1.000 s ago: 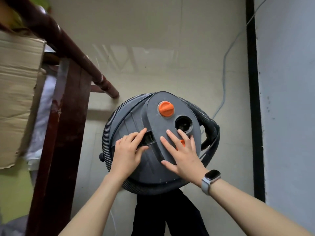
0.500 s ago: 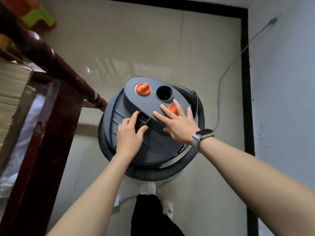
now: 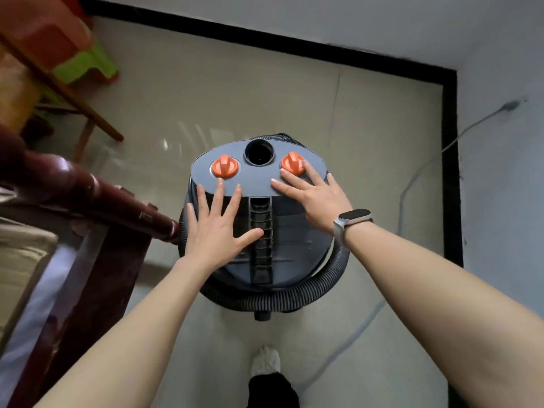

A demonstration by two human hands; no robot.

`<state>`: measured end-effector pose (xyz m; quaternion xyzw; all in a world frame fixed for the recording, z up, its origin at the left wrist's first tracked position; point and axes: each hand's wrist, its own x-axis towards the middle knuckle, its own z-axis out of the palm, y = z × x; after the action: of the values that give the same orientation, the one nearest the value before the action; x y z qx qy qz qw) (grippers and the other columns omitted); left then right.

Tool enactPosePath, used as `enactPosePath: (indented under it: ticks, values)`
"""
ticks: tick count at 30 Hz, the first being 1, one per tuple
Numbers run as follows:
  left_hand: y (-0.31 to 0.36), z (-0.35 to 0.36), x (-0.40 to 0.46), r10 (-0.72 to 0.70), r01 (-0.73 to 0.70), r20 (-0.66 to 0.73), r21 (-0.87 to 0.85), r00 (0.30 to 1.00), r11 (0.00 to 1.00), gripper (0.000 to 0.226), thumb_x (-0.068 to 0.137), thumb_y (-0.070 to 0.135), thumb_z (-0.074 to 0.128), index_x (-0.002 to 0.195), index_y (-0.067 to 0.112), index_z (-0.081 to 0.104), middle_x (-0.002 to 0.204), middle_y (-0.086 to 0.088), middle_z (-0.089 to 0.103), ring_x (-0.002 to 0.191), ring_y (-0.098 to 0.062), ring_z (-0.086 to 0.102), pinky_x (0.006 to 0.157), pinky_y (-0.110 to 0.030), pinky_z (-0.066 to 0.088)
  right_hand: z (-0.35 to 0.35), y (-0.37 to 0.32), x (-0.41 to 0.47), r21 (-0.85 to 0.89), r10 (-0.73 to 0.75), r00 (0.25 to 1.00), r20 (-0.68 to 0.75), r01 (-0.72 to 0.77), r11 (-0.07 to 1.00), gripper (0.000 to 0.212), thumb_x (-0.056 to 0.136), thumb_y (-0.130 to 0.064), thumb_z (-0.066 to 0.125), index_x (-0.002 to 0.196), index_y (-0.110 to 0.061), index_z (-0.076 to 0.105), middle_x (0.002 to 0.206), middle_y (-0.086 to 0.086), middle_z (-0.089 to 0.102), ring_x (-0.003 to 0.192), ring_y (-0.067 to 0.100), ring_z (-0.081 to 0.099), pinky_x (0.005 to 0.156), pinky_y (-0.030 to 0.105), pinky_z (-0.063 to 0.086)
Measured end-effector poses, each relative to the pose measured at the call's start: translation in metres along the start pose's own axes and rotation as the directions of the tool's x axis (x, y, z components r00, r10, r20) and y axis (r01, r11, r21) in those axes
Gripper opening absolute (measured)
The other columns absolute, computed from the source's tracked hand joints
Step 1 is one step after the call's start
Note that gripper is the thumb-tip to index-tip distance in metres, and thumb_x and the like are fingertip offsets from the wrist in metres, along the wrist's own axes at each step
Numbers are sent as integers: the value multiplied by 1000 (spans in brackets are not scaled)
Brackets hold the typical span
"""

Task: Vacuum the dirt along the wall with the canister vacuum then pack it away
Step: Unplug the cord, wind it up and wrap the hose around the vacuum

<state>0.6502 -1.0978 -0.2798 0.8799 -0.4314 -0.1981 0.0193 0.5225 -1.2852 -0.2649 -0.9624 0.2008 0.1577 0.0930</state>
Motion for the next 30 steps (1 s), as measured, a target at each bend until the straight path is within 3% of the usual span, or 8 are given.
enactPosePath:
  ticks: [7, 14, 16, 18, 21, 25, 30]
  values:
    - [-18, -39, 74, -55, 53, 52, 52, 997, 997, 102, 72, 81, 36, 147, 35, -17, 156, 3, -23, 141, -31, -25, 114, -54, -1, -42, 36, 98, -60, -139, 990, 27, 141, 988, 90, 88, 6, 38, 145, -50, -5, 156, -22, -5, 146, 18, -12, 113, 55, 17]
    - [-20, -74, 160, -254, 254, -36, -8, 966, 967, 102, 73, 73, 52, 149, 37, -6, 158, 7, -13, 143, -25, -20, 114, -53, 1, -99, 63, 212, -63, -316, 947, 62, 319, 946, 78, 91, 0, 39, 149, -40, 5, 158, -16, 3, 146, 19, -6, 110, 54, 23]
    - [-30, -78, 187, -300, 298, -70, -38, 951, 954, 102, 71, 74, 53, 148, 40, -6, 158, 9, -14, 143, -21, -22, 114, -54, -1, -100, 59, 230, -11, -316, 948, -36, 316, 949, 71, 94, -10, 41, 151, -32, 4, 159, -8, 3, 146, 19, -4, 113, 54, 17]
    - [-36, -86, 211, -337, 334, -73, -58, 939, 941, 102, 71, 75, 52, 147, 41, -6, 157, 10, -15, 142, -19, -23, 114, -54, -2, -93, 53, 232, 175, -262, 958, -118, 279, 944, 61, 99, -23, 36, 152, -24, 4, 160, -2, 2, 146, 17, -2, 117, 50, 10]
    - [-47, -98, 239, -382, 378, -99, -57, 919, 924, 101, 72, 76, 49, 147, 41, -7, 158, 9, -14, 143, -19, -22, 113, -55, -2, -74, 38, 220, 373, -251, 964, -91, 267, 888, 68, 99, -41, 33, 151, -17, -3, 160, -2, -5, 146, 12, -7, 118, 41, 0]
    - [-69, -118, 283, -446, 438, -118, -86, 887, 895, 100, 71, 78, 45, 148, 40, -7, 158, 8, -13, 144, -18, -19, 113, -55, -2, -67, 13, 257, 357, -248, 969, 10, 228, 906, 90, 92, -59, 37, 149, -13, -15, 159, -2, -11, 146, 12, -10, 117, 41, -2]
    - [-100, -142, 333, -514, 497, -138, -136, 847, 857, 98, 72, 77, 45, 148, 40, -5, 159, 6, -11, 144, -21, -16, 114, -55, 0, -97, -4, 341, 318, -194, 981, -8, 187, 930, 88, 95, -48, 41, 147, -9, -18, 159, 1, -10, 146, 17, -6, 118, 44, -1]
